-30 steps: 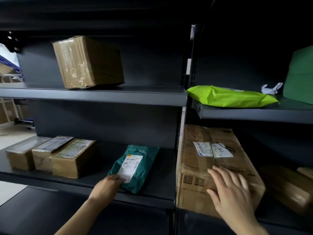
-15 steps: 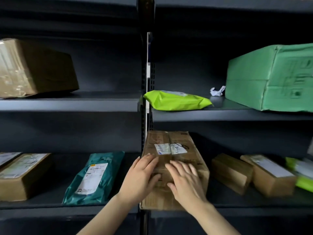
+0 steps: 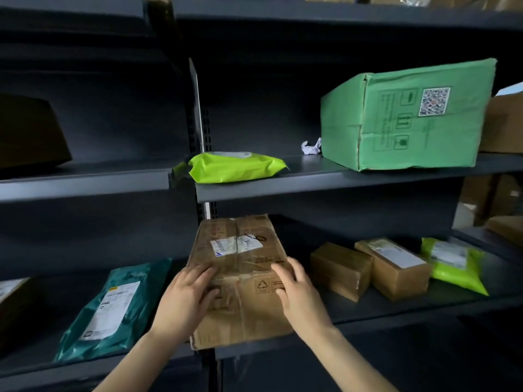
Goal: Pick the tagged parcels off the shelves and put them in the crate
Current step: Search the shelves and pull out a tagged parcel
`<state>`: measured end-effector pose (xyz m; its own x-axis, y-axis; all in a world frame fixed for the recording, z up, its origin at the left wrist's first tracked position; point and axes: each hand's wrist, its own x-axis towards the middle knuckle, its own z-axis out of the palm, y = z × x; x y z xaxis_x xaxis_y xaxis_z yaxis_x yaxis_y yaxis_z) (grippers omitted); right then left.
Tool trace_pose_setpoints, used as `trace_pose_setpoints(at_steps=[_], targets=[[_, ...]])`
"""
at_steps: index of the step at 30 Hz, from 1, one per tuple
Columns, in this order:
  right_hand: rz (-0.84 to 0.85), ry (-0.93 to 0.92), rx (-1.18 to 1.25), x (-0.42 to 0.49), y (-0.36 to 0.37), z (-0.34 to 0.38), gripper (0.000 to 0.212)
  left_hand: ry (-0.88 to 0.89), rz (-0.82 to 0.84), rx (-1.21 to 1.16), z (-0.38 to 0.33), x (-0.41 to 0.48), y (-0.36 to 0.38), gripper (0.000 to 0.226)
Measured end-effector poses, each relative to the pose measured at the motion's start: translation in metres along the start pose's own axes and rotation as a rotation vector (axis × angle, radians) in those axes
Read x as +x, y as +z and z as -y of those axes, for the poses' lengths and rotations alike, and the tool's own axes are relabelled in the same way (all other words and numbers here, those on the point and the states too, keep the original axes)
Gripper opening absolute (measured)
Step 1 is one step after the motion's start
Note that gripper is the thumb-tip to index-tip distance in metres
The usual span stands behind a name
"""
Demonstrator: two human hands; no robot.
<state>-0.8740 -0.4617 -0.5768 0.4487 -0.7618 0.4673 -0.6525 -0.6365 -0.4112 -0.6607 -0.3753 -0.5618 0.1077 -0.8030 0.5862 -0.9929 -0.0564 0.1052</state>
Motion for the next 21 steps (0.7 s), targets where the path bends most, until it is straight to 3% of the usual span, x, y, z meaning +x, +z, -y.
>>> trace_pose_setpoints(at_steps=[5, 7, 9, 12, 14, 16, 21], targets=[[0.085, -0.025, 0.038, -0.004, -0.016, -0.030, 0.063, -0.103, -0.033, 0.047, -0.027, -0.007, 0.002, 0.068], [0.088, 0.016, 0.018, -0.008, -0.031, -0.063, 0.066, -0.062, -0.120, 0.018, -0.052, -0.008, 0.008, 0.075], [0.067, 0.106, -0.043, -0.014, -0.048, -0.104, 0.064, 0.058, -0.212, -0.048, -0.087, -0.001, 0.018, 0.070], [-0.029, 0.245, -0.176, -0.023, -0.077, -0.168, 0.058, 0.245, -0.227, -0.193, -0.152, 0.019, 0.044, 0.042], [-0.094, 0.294, -0.300, -0.023, -0.096, -0.204, 0.055, 0.294, -0.158, -0.204, -0.195, 0.037, 0.069, 0.035], [-0.103, 0.349, -0.398, -0.020, -0.110, -0.232, 0.061, 0.226, 0.028, -0.202, -0.230, 0.055, 0.094, 0.044], [0.129, 0.485, -0.345, 0.001, -0.117, -0.267, 0.089, 0.094, 0.292, -0.040, -0.274, 0.104, 0.144, 0.053]])
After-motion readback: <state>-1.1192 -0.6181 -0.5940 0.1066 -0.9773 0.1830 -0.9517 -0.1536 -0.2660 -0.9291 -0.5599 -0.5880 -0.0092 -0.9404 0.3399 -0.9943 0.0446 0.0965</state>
